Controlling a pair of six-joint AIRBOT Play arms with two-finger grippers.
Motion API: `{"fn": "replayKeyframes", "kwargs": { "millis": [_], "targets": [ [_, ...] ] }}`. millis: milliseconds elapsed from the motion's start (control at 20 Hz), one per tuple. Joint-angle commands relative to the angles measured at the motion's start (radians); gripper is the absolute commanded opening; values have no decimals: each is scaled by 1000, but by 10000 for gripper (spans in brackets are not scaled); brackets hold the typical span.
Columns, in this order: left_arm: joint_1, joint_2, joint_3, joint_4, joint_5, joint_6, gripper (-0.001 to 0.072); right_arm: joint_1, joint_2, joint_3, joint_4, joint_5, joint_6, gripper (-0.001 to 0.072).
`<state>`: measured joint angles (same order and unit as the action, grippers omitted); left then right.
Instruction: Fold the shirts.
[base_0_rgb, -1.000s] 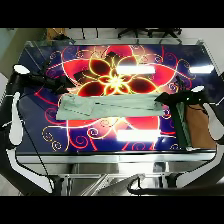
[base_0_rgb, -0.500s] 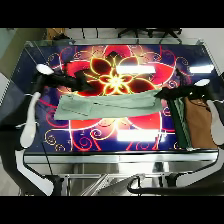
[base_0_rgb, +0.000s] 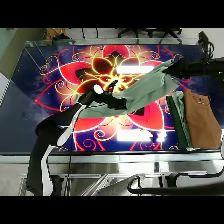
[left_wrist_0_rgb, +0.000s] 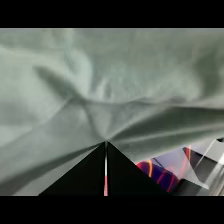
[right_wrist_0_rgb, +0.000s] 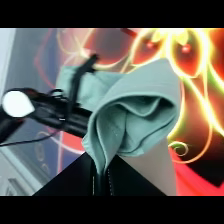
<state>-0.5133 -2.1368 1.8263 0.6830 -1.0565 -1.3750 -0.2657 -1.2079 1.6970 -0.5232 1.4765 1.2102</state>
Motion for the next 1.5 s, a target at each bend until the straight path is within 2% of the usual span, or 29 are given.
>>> {"fn": "replayKeyframes", "kwargs": {
  "millis": [0,100,200,300,400,500,650,750,800,850,900,950,1000,1150,1300,1400,1450],
  "targets": [
    [-30,-51,135,-4,-123,-32,14,0,17,33,31,51,41,19],
    [8,-21,222,-5,-297,-26,14,12,11,30,31,51,40,19],
    [69,69,255,-51,-451,20,14,48,-7,28,28,50,40,19],
    [163,230,187,-243,-507,88,14,119,-34,18,31,31,40,19],
    [270,409,110,-431,-507,163,14,224,-63,9,31,-55,40,19],
    [374,573,57,-544,-508,222,14,358,-100,9,31,-184,40,19],
    [529,798,-3,-545,-510,261,15,603,-181,9,32,-430,22,19],
    [610,907,-55,-544,-515,283,15,798,-269,9,40,-679,-31,19],
    [640,956,-97,-544,-516,304,14,904,-325,9,37,-831,-116,23],
    [662,995,-141,-544,-515,325,14,994,-386,9,37,-981,-230,101],
    [681,1034,-197,-544,-511,338,15,1067,-447,9,38,-1126,-313,346],
    [694,1064,-249,-545,-508,345,15,1120,-504,9,37,-1248,-350,478],
    [707,1092,-306,-544,-505,347,14,1137,-534,9,29,-1282,-351,478],
    [758,1151,-439,-545,-516,347,14,1082,-520,9,27,-1159,-348,477],
    [813,1189,-530,-547,-516,347,14,953,-431,9,26,-953,-341,476],
    [853,1214,-566,-547,-517,347,14,825,-362,9,-26,-745,-260,477],
    [871,1222,-575,-547,-521,347,15,747,-331,9,-89,-627,-168,477]
  ]
}}
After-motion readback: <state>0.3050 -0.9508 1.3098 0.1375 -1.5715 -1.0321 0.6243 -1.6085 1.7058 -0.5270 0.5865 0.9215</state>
